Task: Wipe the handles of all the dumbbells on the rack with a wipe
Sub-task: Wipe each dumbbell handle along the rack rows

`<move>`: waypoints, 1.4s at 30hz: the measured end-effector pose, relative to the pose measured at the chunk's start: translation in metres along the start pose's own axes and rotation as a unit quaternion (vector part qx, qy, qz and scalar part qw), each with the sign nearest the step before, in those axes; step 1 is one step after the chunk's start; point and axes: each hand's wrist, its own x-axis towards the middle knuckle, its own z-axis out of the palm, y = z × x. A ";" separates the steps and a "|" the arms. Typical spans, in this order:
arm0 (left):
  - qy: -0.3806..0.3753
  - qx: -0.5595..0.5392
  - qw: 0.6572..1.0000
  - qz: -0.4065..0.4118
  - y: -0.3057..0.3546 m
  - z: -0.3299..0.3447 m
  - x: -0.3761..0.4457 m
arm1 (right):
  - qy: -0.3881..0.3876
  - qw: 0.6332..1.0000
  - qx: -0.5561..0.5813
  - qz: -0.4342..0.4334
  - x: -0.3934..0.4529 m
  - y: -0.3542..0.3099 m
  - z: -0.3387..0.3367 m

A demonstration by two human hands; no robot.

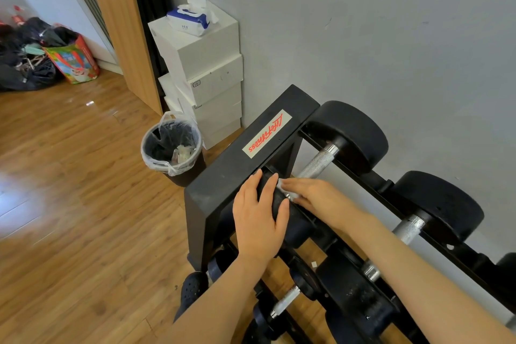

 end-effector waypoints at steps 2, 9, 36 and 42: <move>0.000 0.000 1.000 0.001 0.000 -0.001 0.000 | -0.006 1.000 -0.013 -0.014 0.002 -0.005 -0.008; -0.003 -0.005 1.000 -0.002 0.001 -0.001 0.000 | -0.011 1.000 -0.003 0.004 -0.002 0.002 0.002; -0.007 0.000 1.000 -0.001 0.000 0.000 0.000 | 0.000 0.998 0.019 0.066 0.001 -0.003 -0.008; -0.011 0.005 1.000 -0.007 0.001 -0.001 0.001 | 0.043 0.994 0.019 0.099 -0.001 0.002 -0.011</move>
